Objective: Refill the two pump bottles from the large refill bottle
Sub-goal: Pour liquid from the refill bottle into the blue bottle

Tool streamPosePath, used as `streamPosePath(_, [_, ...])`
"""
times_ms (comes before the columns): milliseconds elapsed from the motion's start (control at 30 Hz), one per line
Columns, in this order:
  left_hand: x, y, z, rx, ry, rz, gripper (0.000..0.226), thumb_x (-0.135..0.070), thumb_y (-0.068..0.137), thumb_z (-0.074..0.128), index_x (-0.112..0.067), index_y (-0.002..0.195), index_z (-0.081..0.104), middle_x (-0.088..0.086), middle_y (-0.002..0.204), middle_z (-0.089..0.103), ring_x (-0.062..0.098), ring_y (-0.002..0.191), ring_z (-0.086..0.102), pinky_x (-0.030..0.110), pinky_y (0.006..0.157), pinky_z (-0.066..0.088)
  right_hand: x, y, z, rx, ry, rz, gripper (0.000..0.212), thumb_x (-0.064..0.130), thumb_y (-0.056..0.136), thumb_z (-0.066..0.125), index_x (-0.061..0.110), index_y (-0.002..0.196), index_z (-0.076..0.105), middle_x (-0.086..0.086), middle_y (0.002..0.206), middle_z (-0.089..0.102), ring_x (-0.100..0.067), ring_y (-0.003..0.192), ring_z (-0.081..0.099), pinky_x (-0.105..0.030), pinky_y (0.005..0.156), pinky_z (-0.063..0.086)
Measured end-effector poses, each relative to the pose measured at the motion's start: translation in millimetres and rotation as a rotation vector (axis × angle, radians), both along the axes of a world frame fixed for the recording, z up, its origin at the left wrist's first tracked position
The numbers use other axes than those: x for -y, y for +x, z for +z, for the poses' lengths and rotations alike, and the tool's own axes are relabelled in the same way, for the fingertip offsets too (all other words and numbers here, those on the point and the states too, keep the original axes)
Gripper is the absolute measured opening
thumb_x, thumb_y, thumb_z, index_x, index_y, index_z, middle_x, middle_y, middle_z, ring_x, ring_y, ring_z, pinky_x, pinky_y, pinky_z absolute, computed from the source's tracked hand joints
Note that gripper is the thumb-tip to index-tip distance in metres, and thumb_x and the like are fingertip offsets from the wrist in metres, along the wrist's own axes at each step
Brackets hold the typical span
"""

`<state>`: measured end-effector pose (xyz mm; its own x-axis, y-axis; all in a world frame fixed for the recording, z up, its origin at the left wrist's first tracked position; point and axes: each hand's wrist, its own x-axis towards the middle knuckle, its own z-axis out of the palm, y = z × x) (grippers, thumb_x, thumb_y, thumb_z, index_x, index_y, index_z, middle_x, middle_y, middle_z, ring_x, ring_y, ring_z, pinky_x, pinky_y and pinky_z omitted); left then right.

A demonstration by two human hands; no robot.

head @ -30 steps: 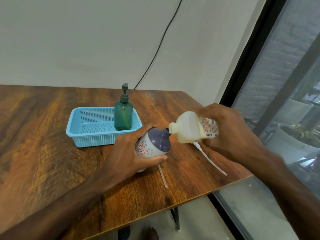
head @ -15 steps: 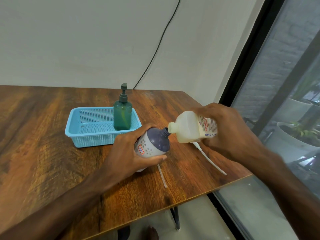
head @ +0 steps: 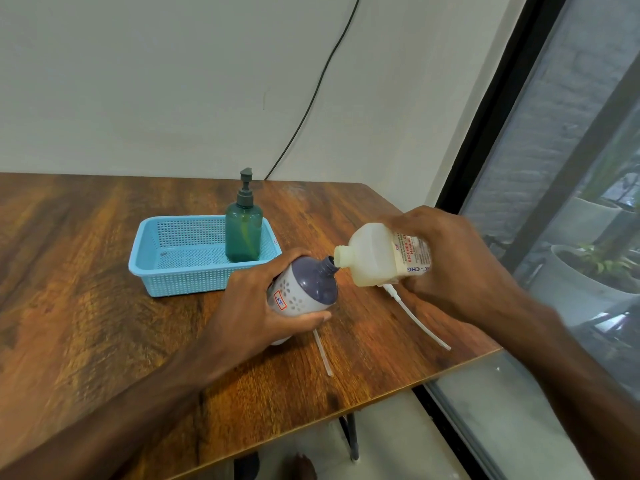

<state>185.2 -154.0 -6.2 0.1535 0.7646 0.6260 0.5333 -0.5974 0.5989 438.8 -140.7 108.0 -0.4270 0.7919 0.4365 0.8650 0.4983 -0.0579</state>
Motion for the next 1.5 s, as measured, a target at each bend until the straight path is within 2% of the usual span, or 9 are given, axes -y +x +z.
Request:
streamPosePath(167, [-3.0,-0.3,-2.5,-0.014,-0.002,0.007,0.079,-0.071,0.063,0.081,-0.047,0.129,0.045,-0.042,0.109,0.051,-0.026,0.106,0.051,-0.004,0.085,0.039,-0.3,-0.8,-0.6,-0.002,-0.004,-0.014,0.075,0.019,0.069,0.088,0.026,0.137,0.058,0.003,0.126,0.062,-0.015,0.119,0.055,-0.035,0.096,0.046])
streamPosePath(367, [-4.8,-1.6,-4.9,-0.015,-0.009,0.004,0.079,-0.073,0.064,0.078,-0.047,0.132,0.048,-0.039,0.115,0.055,-0.013,0.11,0.057,0.001,0.089,0.044,-1.3,-0.7,0.8,-0.003,0.0,0.007,0.072,0.019,0.069,0.088,0.026,0.135,0.061,0.004,0.122,0.065,-0.013,0.114,0.056,-0.028,0.089,0.042])
streamPosePath(500, [-3.0,-1.0,-2.7,-0.004,-0.006,-0.011,0.077,-0.068,0.065,0.08,-0.046,0.131,0.049,-0.037,0.112,0.058,-0.012,0.108,0.059,0.002,0.087,0.045,-0.4,-1.6,1.6,0.004,-0.004,-0.005,0.074,0.019,0.069,0.088,0.026,0.136,0.06,0.003,0.124,0.065,-0.016,0.116,0.057,-0.033,0.093,0.045])
streamPosePath(733, [-4.6,-1.7,-5.1,-0.008,-0.023,-0.006,0.08,-0.073,0.063,0.077,-0.045,0.133,0.049,-0.031,0.115,0.062,-0.007,0.108,0.061,0.007,0.09,0.049,0.0,-3.2,2.0,0.003,-0.025,-0.027,0.075,0.019,0.069,0.089,0.026,0.137,0.058,0.002,0.127,0.063,-0.018,0.12,0.056,-0.04,0.098,0.047])
streamPosePath(900, [-2.9,-0.7,-2.6,-0.003,-0.013,0.001,0.075,-0.073,0.063,0.077,-0.052,0.129,0.047,-0.036,0.111,0.059,-0.008,0.108,0.059,0.004,0.088,0.047,0.3,-3.1,3.1,0.006,-0.035,-0.028,0.076,0.017,0.07,0.088,0.027,0.138,0.057,0.003,0.127,0.063,-0.017,0.12,0.054,-0.038,0.099,0.046])
streamPosePath(1100, [-5.6,-1.5,-6.1,-0.028,-0.025,0.012,0.083,-0.075,0.063,0.077,-0.043,0.136,0.05,-0.028,0.116,0.063,-0.008,0.107,0.061,0.005,0.089,0.047,-1.6,-2.4,2.9,0.011,-0.059,-0.037,0.075,0.019,0.072,0.087,0.026,0.14,0.056,0.002,0.133,0.06,-0.017,0.124,0.053,-0.039,0.103,0.044])
streamPosePath(1233, [-4.5,-1.3,-5.3,-0.018,-0.014,0.008,0.078,-0.072,0.064,0.079,-0.051,0.131,0.045,-0.038,0.112,0.056,-0.01,0.108,0.058,0.002,0.088,0.045,0.6,-3.5,5.7,0.019,-0.04,-0.019,0.073,0.019,0.071,0.087,0.027,0.138,0.058,0.002,0.127,0.063,-0.017,0.119,0.055,-0.036,0.096,0.045])
streamPosePath(1300, [-3.8,-1.2,-4.6,-0.013,-0.015,0.005,0.077,-0.07,0.064,0.082,-0.054,0.129,0.044,-0.038,0.111,0.057,-0.009,0.108,0.059,0.004,0.088,0.046,0.6,-3.5,6.0,0.019,-0.027,-0.012,0.073,0.018,0.07,0.086,0.028,0.137,0.059,0.003,0.124,0.064,-0.016,0.117,0.055,-0.036,0.094,0.046])
streamPosePath(1500, [-5.3,-2.1,-6.7,-0.019,-0.021,0.009,0.079,-0.068,0.064,0.083,-0.044,0.133,0.053,-0.035,0.11,0.059,-0.011,0.106,0.059,0.007,0.088,0.049,-0.9,-3.1,4.8,0.036,-0.048,-0.038,0.077,0.016,0.071,0.086,0.026,0.141,0.056,0.004,0.128,0.061,-0.016,0.121,0.054,-0.036,0.099,0.046])
